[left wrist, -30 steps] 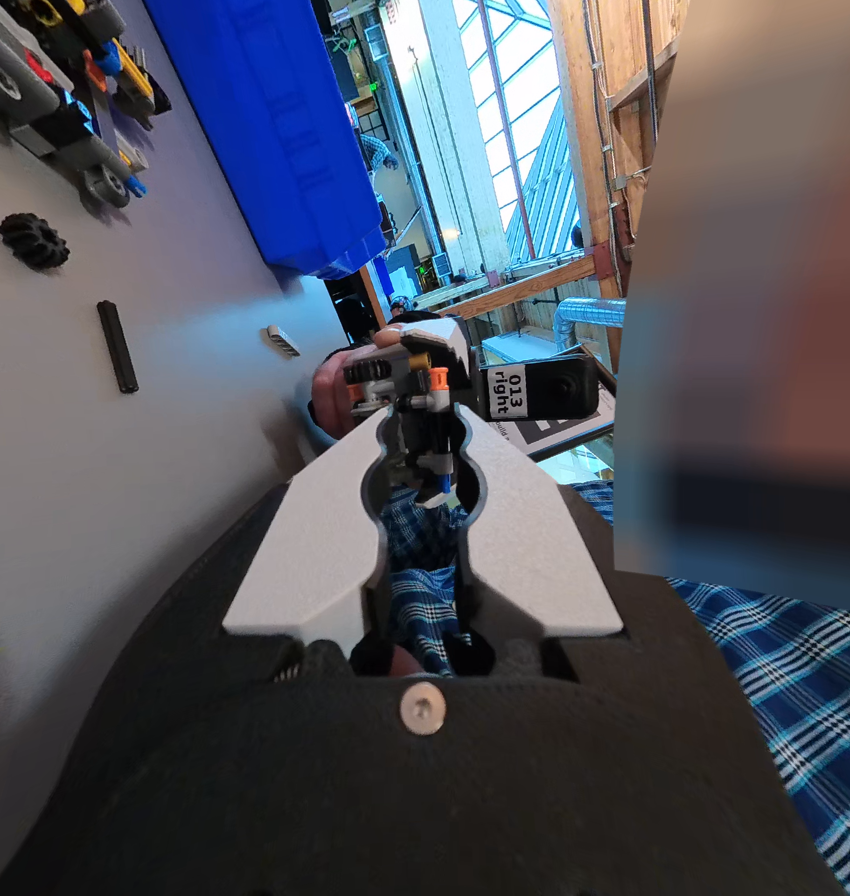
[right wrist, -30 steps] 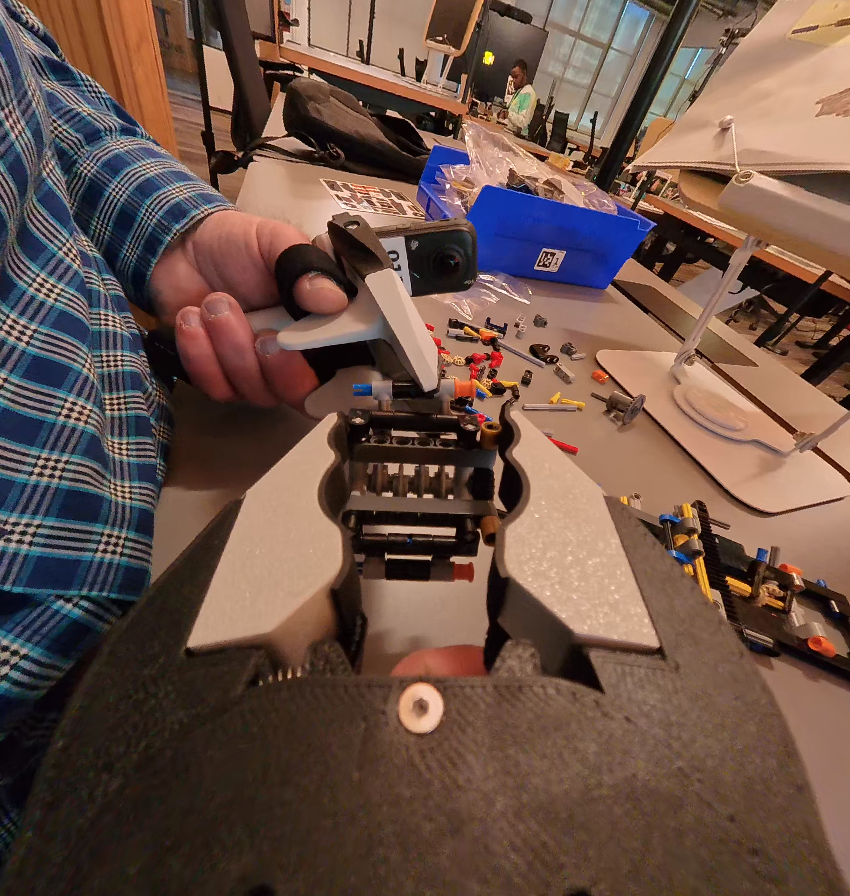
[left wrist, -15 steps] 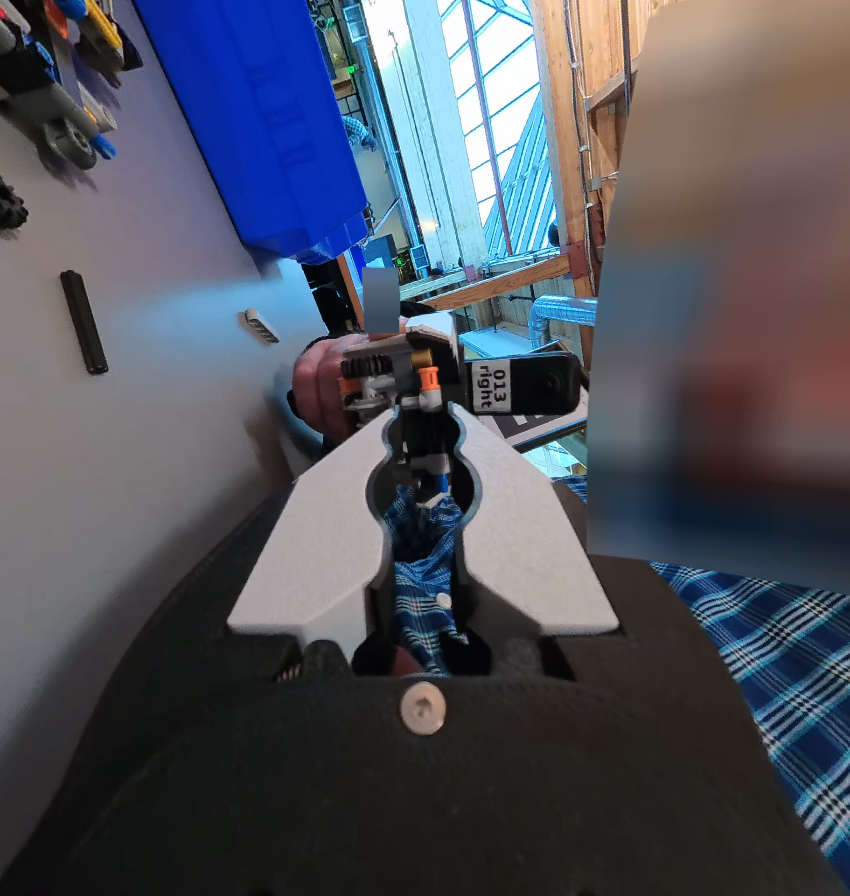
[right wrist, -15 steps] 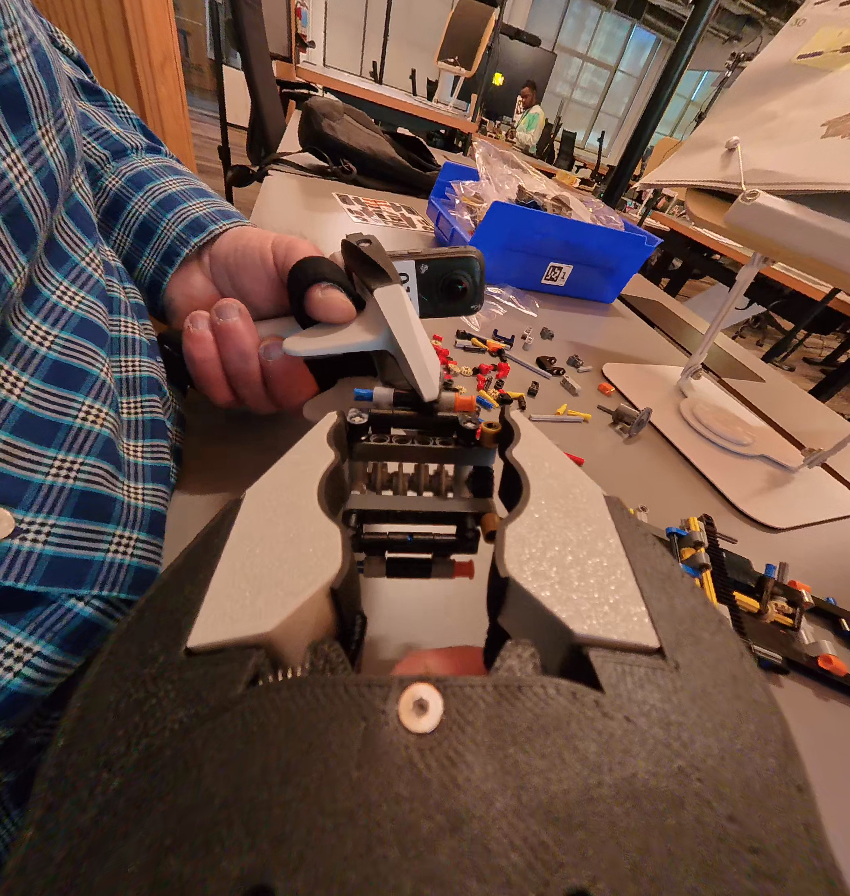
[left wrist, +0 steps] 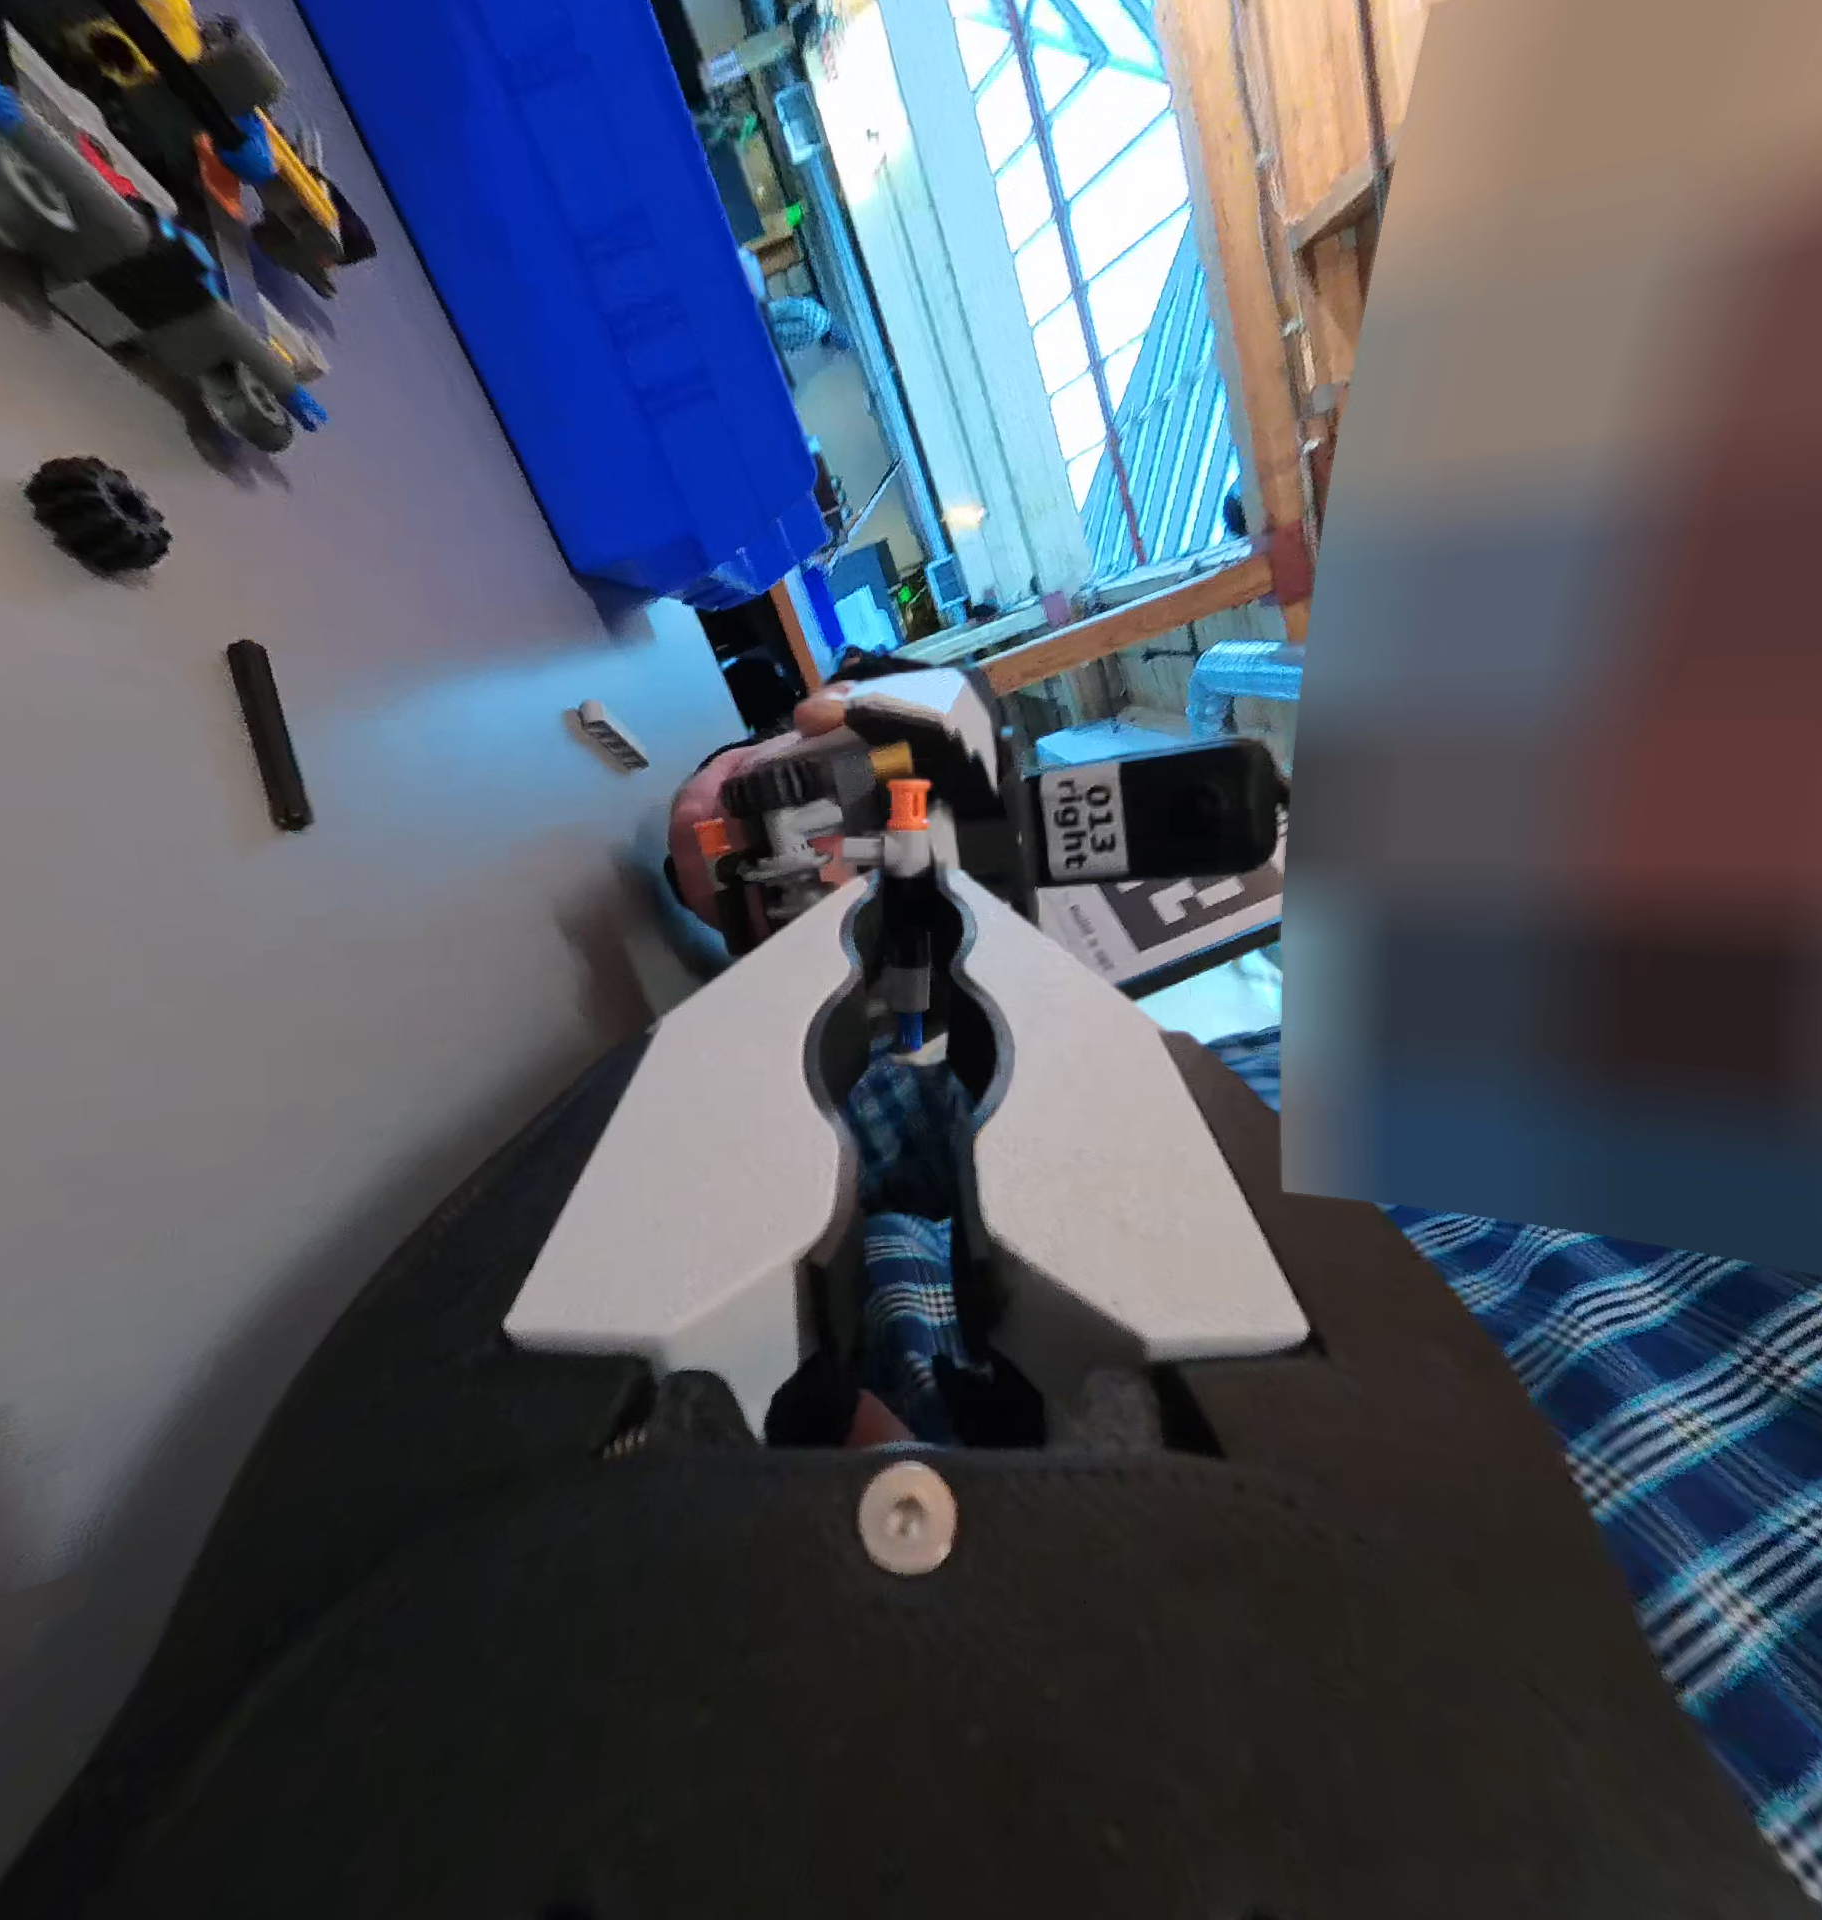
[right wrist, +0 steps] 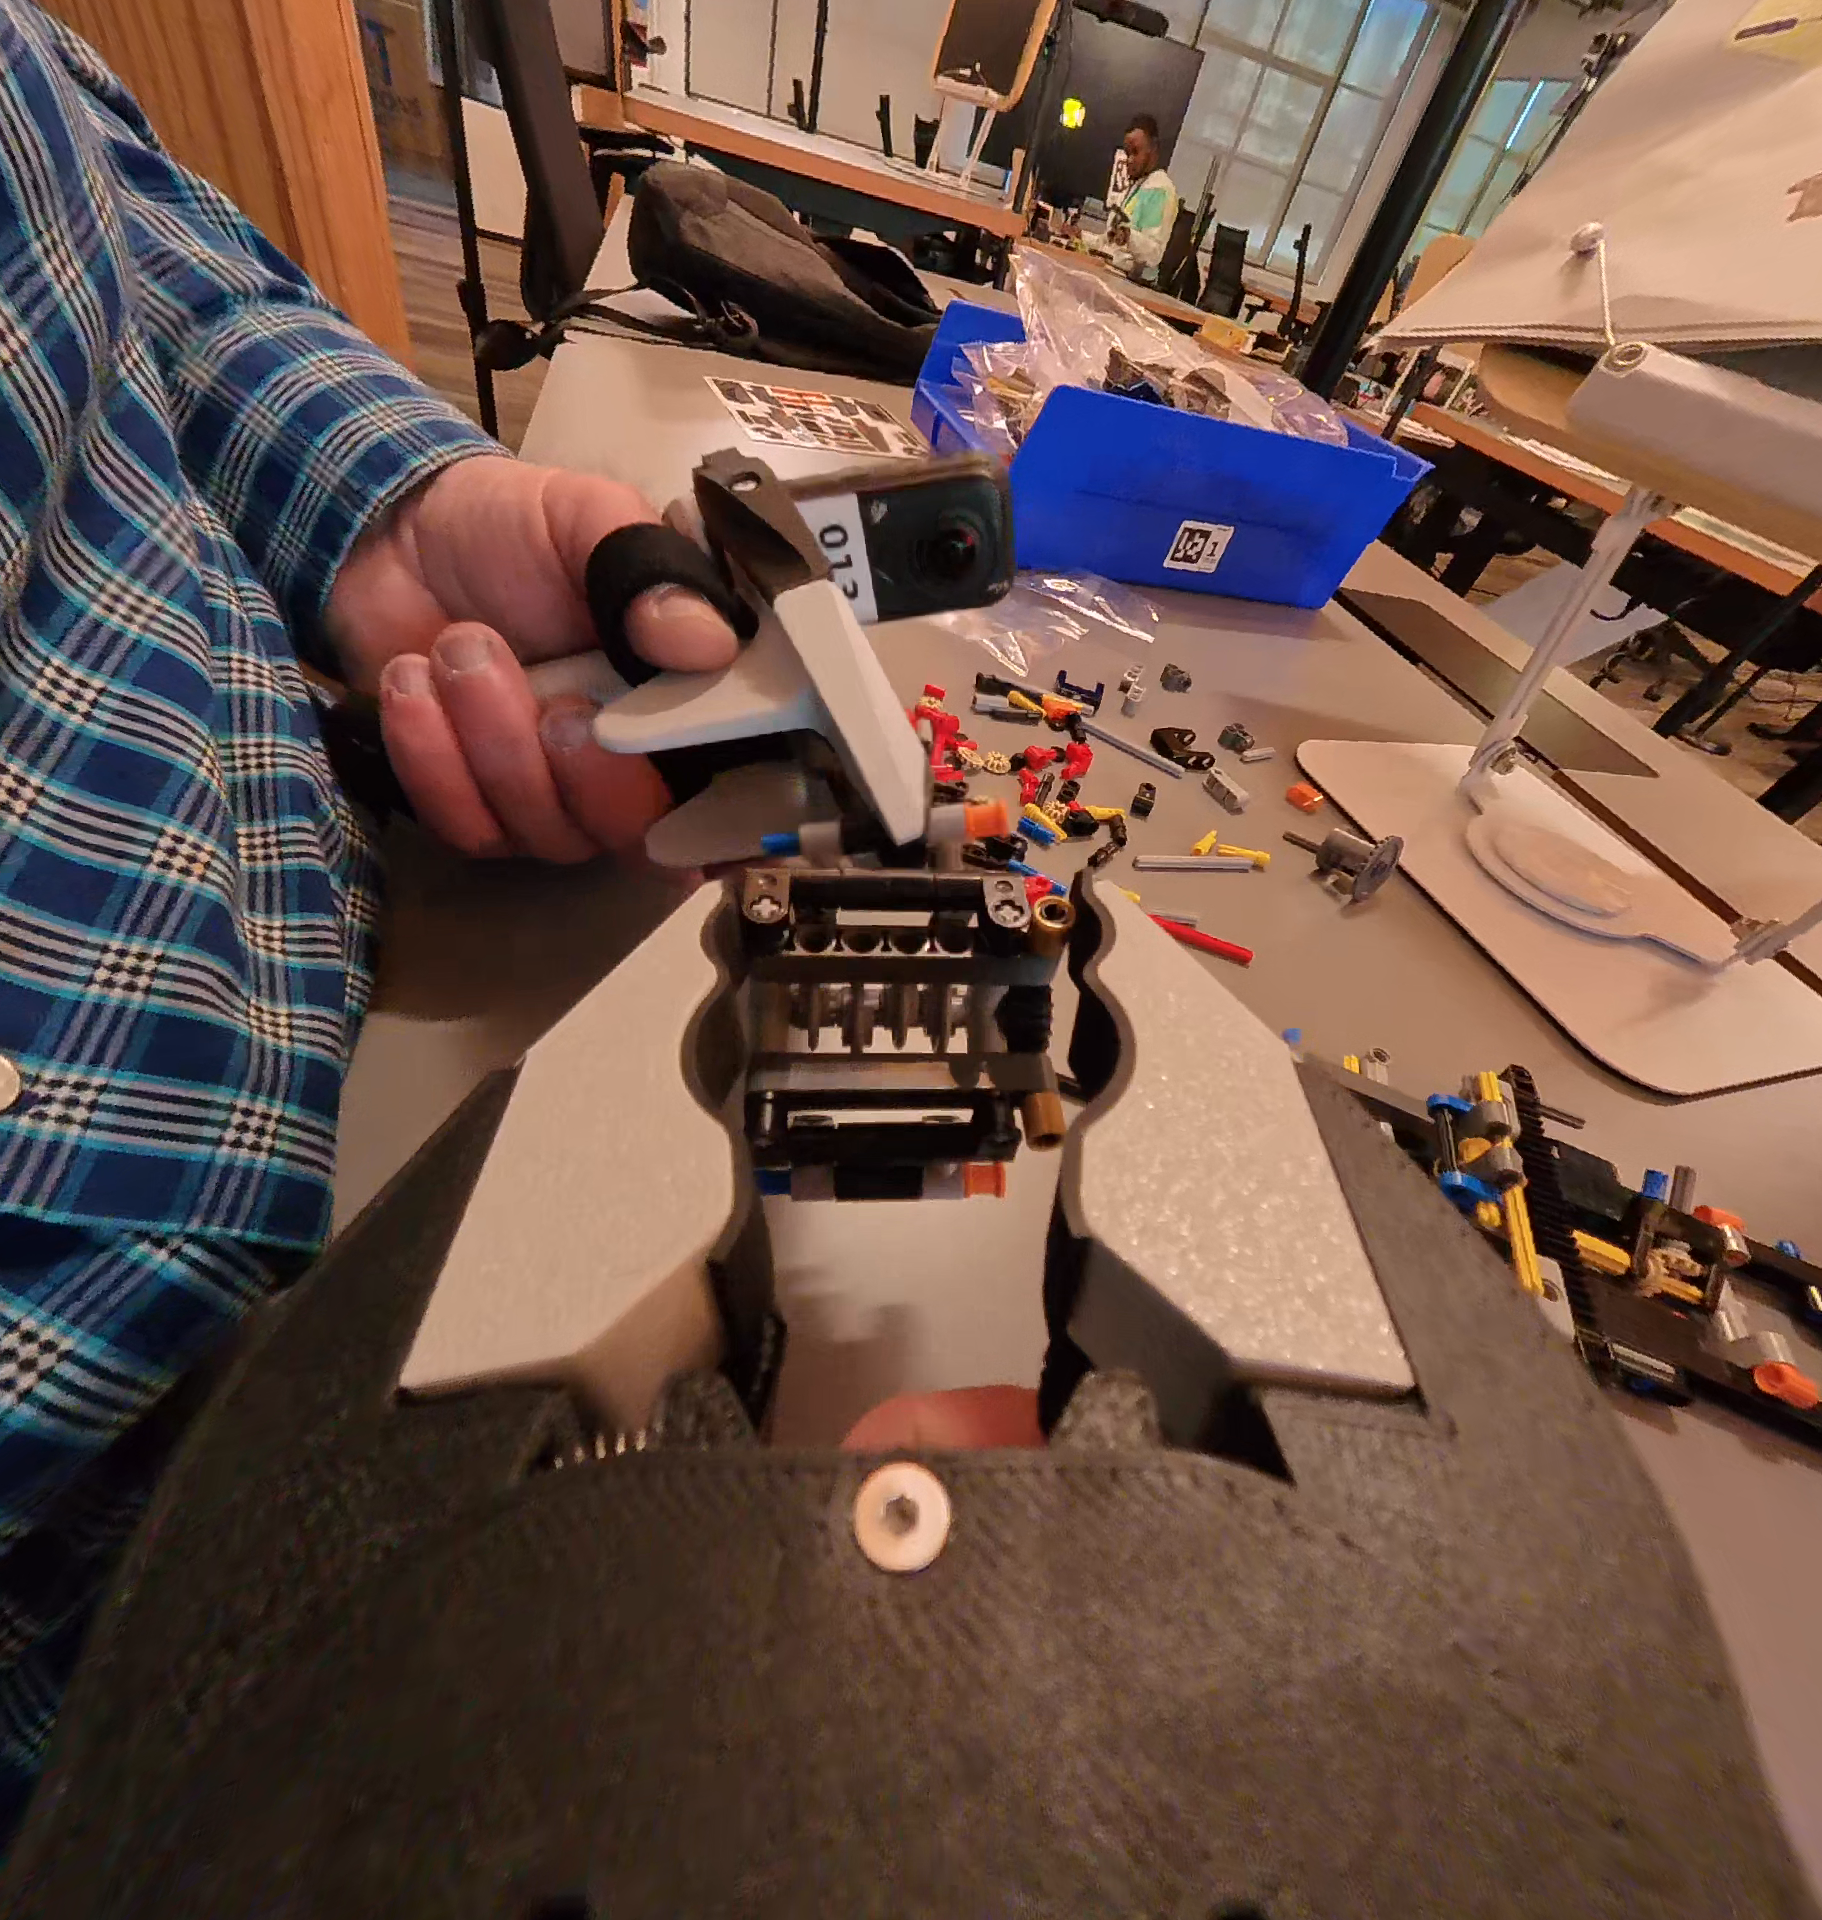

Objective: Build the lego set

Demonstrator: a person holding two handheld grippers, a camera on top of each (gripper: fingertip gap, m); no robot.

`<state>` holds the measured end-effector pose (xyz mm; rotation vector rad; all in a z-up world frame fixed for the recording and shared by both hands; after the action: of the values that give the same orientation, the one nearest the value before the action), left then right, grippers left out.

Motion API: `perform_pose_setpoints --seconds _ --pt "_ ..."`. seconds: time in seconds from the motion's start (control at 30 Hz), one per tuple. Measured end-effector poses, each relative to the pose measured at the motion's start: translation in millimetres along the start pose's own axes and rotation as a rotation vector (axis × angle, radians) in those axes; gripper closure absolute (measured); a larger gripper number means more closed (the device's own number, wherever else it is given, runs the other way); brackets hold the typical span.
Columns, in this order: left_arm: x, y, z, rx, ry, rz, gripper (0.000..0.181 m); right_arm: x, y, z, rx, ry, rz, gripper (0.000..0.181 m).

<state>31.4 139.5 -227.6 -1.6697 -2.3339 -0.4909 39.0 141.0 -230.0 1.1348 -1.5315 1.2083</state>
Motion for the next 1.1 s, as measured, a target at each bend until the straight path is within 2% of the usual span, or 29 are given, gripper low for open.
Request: perform_pose_setpoints --seconds 0.03,0.2,0.33,0.6,0.7,0.8,1.1 --pt "-1.2 1.3 -0.9 0.001 0.007 0.007 0.177 -1.5 0.7 -0.2 -0.003 -0.005 0.009 0.121" --pt "-1.6 -1.5 3.0 0.015 -0.005 0.004 0.177 -1.3 0.0 -1.5 -0.002 0.004 0.006 0.121" --pt "-4.2 2.1 3.5 0.027 0.014 0.023 0.177 -10.1 4.1 1.5 0.014 -0.010 0.062 0.121" --pt "-9.9 6.5 10.0 0.082 0.037 0.068 0.177 -40.4 -2.2 0.3 0.021 -0.057 0.263 0.121" --pt "-1.6 1.7 15.7 0.133 0.054 0.024 0.177 -27.8 -5.5 -1.7 0.017 -0.024 0.190 0.121" --pt "-0.4 2.0 13.8 0.095 0.016 0.013 0.177 -15.7 -8.2 -1.1 0.038 0.011 0.102 0.121" --pt "4.7 7.9 3.2 -0.024 -0.046 -0.046 0.177 -12.9 -1.1 4.6 0.065 0.018 0.083 0.121"
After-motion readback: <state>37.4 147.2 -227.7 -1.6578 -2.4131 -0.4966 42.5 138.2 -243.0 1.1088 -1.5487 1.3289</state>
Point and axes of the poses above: each gripper's, where its closed fingertips meet, y out along the fingers, x out of its top, z = x × y across the jaws, the point moved 1 cm from there along -y, back along the fingers, and after that the axes turned 3 degrees about y, right-handed, at the moved point
